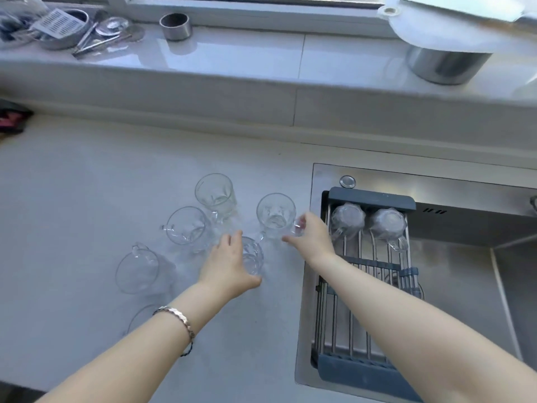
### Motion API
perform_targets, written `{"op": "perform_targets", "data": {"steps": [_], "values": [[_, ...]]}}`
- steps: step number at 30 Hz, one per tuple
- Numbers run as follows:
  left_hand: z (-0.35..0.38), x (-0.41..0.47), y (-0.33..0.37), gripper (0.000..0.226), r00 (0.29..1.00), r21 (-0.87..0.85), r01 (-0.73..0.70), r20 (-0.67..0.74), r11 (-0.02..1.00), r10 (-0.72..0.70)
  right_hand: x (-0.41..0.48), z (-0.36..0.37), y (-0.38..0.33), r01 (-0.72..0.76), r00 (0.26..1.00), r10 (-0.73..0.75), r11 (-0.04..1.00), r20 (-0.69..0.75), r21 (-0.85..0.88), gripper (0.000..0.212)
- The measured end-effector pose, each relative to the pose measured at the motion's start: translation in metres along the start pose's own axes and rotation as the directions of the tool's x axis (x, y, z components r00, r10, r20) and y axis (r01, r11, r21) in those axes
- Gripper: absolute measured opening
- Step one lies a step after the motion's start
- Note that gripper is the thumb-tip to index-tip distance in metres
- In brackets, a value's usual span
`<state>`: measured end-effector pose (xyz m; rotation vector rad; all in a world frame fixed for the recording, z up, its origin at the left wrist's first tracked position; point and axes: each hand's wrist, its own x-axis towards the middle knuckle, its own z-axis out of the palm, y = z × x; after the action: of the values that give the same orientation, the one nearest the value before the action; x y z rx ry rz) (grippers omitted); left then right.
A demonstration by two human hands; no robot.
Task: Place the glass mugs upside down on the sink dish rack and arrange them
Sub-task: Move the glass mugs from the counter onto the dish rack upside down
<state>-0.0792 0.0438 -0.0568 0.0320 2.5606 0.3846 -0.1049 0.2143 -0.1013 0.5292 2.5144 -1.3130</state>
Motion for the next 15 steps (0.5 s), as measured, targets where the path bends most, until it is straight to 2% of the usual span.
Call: {"op": "perform_targets", "data": {"steps": [2,3,5,7,8,10,12,15], "values": [[0.003,-0.001,-0.001,0.087,1.000,-0.043,-0.004,-0.031,0.999,0.002,-0.010,-0.007,0.005,0.035,0.999,-0.032,0.997,0.034,-0.063,0.031],[0.004,-0.002,-0.001,0.087,0.999,-0.053,-0.004,-0.050,0.999,0.001,-0.017,-0.012,0.006,0.036,0.997,-0.033,0.999,0.068,-0.034,0.036],[0.004,-0.004,-0.001,0.087,0.997,-0.076,0.003,-0.083,0.997,-0.009,-0.035,-0.026,0.007,0.032,0.994,-0.041,0.996,0.100,0.084,0.033],[0.006,-0.008,0.002,0.086,0.995,-0.107,0.007,-0.098,0.994,-0.018,-0.054,-0.048,0.014,-0.007,0.994,-0.021,0.966,0.106,0.259,0.015],[0.008,-0.010,0.003,0.087,0.995,-0.122,0.007,-0.096,0.992,-0.019,-0.064,-0.061,0.019,-0.043,0.992,0.000,0.938,0.125,0.343,0.015],[0.011,-0.017,0.011,0.087,0.996,-0.143,-0.013,-0.088,0.990,0.000,-0.087,-0.088,0.037,-0.110,0.985,0.028,0.867,0.172,0.486,0.032],[0.016,-0.025,0.022,0.085,0.996,-0.140,-0.049,-0.087,0.989,0.037,-0.111,-0.112,0.053,-0.142,0.984,0.043,0.785,0.175,0.603,0.037],[0.021,-0.036,0.044,0.083,0.993,-0.133,-0.096,-0.081,0.987,0.085,-0.136,-0.132,0.081,-0.184,0.981,0.056,0.578,0.187,0.795,0.049]]}}
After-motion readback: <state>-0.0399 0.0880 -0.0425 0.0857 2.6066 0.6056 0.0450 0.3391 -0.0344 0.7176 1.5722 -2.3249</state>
